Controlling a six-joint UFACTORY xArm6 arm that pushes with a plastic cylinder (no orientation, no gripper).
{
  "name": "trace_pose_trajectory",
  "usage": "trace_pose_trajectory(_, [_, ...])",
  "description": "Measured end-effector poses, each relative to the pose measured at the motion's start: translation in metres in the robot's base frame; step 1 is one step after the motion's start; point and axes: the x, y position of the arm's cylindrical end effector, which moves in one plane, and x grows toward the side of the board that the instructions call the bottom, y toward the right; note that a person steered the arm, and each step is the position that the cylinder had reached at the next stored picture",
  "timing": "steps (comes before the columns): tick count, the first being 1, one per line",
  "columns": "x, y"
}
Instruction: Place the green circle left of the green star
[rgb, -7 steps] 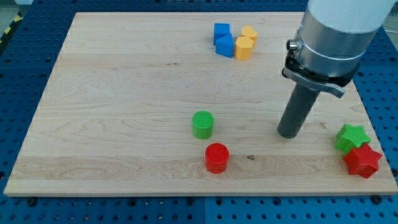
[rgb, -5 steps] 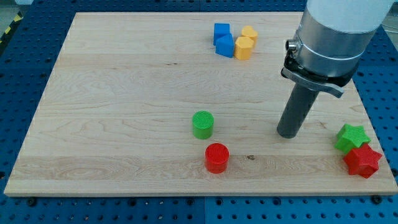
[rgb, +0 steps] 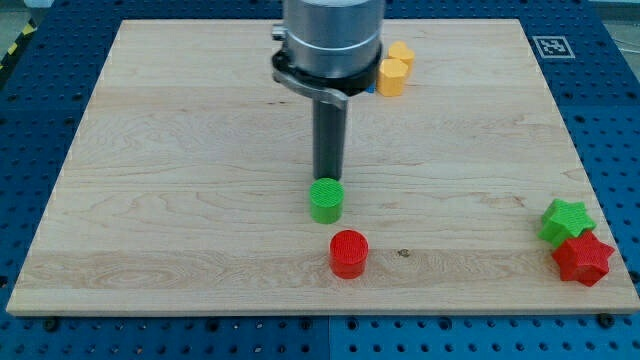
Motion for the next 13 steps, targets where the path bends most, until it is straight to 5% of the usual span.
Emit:
trace_pose_trajectory(2, [0.028,-0.024])
trace_pose_trajectory(4, [0.057,0.013])
trace_pose_trajectory(13, [0.026,0.122])
